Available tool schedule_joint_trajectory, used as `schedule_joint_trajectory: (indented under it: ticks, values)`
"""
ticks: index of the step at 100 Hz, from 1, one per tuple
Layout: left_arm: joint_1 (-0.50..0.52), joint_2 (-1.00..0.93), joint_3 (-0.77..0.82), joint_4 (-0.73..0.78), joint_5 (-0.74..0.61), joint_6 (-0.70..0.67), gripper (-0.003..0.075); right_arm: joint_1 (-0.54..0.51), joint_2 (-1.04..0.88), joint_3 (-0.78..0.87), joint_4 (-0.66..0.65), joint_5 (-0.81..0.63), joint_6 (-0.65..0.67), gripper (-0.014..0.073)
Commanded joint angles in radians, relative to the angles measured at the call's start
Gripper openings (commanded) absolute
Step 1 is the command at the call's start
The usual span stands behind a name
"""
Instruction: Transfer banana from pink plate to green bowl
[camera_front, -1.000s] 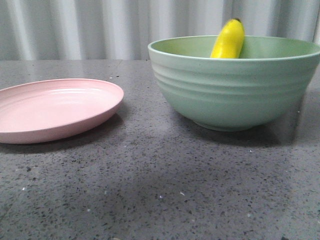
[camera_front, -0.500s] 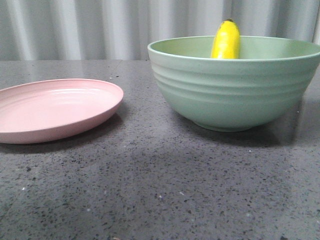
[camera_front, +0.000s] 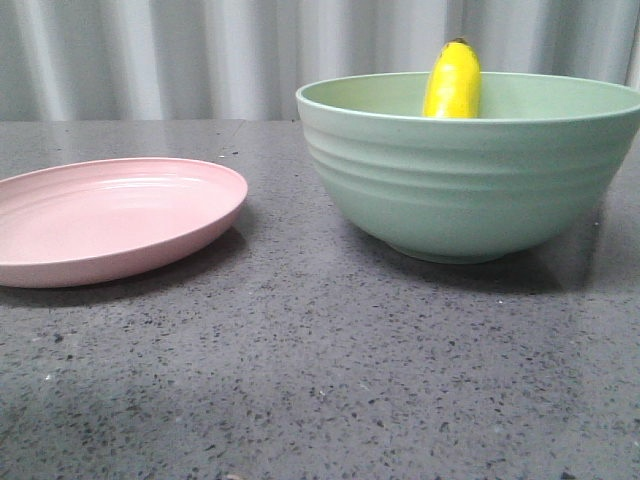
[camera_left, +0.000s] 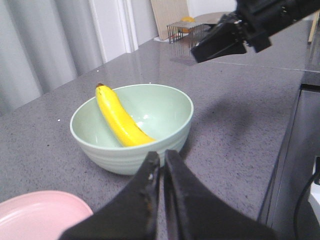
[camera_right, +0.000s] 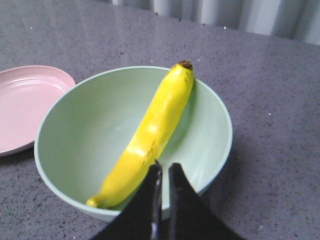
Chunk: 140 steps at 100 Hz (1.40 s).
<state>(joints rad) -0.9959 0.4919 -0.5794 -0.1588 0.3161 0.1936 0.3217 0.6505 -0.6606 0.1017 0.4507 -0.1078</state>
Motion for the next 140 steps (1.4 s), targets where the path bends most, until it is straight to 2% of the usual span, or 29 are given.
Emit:
schedule_joint_trajectory:
  ticks: [1,27,52,109,115,124,140]
  values:
    - [-0.005,-0.083,0.032,-0.026,-0.096,-0.005,-0.0020,-0.003,-0.120,0.057,-0.001,-0.139,-0.004,-0.0064]
    - [-0.005,-0.335,0.171,-0.041,-0.102,-0.005,-0.0020,-0.003,-0.466,0.286,-0.001,-0.322,-0.004,-0.0064]
    - [-0.005,-0.438,0.208,-0.041,-0.092,-0.005,-0.0020,-0.003,-0.662,0.405,-0.003,-0.303,-0.004,-0.0064]
    - [-0.005,-0.438,0.220,-0.041,-0.095,-0.005,-0.0020,-0.003,-0.675,0.441,-0.003,-0.303,-0.004,-0.0064]
    - [-0.002,-0.438,0.228,0.016,-0.107,-0.005,-0.0020,-0.003,-0.675,0.441,-0.003,-0.303,-0.004,-0.0064]
    - [0.037,-0.438,0.264,0.130,-0.181,-0.005,-0.0020,-0.003,-0.675,0.441,-0.003,-0.303,-0.004,-0.0064]
    - [0.203,-0.438,0.362,0.122,-0.374,-0.005,-0.0020,-0.003,-0.675,0.441,-0.003,-0.303,-0.004,-0.0064]
